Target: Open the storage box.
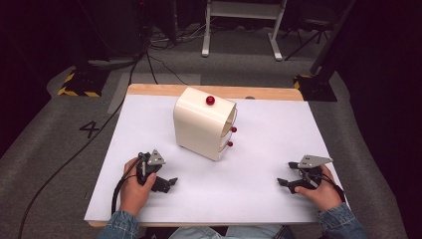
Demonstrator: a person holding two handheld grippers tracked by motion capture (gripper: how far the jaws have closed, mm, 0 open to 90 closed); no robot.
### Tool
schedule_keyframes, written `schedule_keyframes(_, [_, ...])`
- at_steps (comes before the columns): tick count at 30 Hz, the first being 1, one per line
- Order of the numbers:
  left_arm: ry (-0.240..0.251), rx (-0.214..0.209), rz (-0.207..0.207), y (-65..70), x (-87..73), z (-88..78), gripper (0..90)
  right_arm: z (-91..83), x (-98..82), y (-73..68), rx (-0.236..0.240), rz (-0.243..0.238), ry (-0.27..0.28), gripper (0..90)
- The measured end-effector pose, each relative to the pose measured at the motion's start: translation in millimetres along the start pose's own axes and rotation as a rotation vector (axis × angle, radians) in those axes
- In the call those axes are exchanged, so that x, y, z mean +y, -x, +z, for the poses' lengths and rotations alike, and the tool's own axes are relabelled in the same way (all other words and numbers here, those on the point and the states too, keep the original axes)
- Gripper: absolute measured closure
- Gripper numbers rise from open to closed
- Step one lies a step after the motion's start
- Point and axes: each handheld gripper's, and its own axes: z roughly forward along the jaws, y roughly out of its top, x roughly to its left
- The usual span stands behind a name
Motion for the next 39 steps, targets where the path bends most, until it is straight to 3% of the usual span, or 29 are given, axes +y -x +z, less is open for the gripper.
schedule_keyframes(5, [0.000,-0.001,0.000,0.0,0.1,0.1,0.0,0.0,4.4,-0.1,0.003,-0.019,-0.029,18.8])
schedule_keyframes(8, [0.000,-0.001,0.000,0.0,0.1,0.1,0.0,-3.2,9.6,-2.3,0.030,-0.030,-0.051,36.0])
schedule_keyframes(12, [0.000,-0.001,0.000,0.0,0.0,0.0,0.0,-5.3,15.9,-4.4,0.035,-0.045,-0.069,37.8])
schedule_keyframes(17, [0.000,0.000,0.000,0.0,0.0,0.0,0.0,-18.4,34.8,-8.3,0.067,-0.040,0.017,39.6])
schedule_keyframes(23, [0.001,0.001,0.000,0.2,-0.1,0.0,0.0,-28.0,54.4,-10.4,0.079,-0.058,0.074,40.8])
schedule_keyframes(30, [0.002,0.000,-0.003,0.4,-0.3,0.1,0.0,-32.8,72.1,-12.7,0.119,-0.044,0.153,44.2])
schedule_keyframes(39, [0.000,-0.004,-0.005,0.1,0.1,0.3,0.0,-23.0,95.9,-24.4,0.143,-0.087,0.181,45.2])
